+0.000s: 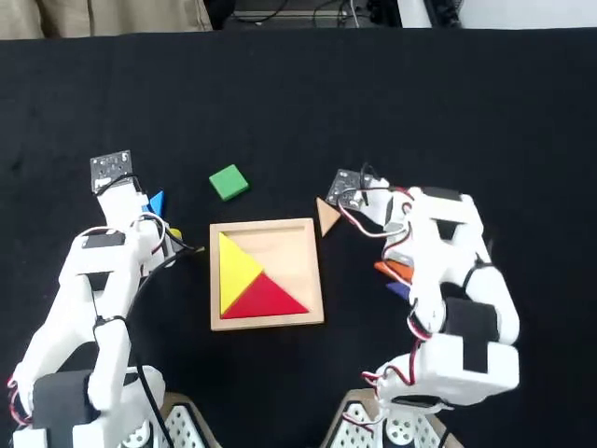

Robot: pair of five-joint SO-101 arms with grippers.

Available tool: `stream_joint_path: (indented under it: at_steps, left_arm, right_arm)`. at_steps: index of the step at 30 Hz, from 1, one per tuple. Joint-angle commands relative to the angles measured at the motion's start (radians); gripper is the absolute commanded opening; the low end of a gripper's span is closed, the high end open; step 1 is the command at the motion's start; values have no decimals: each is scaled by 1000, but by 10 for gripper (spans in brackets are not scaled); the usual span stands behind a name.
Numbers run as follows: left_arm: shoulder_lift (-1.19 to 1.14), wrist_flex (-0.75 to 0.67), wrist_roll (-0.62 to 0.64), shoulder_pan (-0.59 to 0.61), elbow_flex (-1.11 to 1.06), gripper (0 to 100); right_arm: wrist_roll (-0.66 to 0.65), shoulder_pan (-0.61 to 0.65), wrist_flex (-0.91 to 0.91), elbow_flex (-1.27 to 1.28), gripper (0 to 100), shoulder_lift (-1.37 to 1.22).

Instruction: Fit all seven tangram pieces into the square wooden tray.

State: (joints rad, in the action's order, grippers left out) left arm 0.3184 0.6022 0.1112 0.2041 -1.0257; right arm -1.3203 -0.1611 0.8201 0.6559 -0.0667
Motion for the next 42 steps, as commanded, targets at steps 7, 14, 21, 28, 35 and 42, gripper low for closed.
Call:
stream_joint_path:
  at_steps: [7,14,21,28,35,42]
  left_arm:
    - [-3,-17,2,-18,51,234]
    - [-5,-17,2,-18,51,234]
    - [-5,-17,2,-18,47,234]
    - [-5,-17,2,-18,51,234]
    - [-5,-17,2,-19,51,234]
    - [-5,-17,5,-16,47,234]
  right_arm:
    - [-11,-23,98,-119,124,97]
    - [-319,-117,384,-30,128,344]
    - [-377,-176,233,134,339,334]
    - [-471,-338,377,105,6,414]
    - [-566,-316,448,291,17,499]
    - [-514,-278,279,381,11,430]
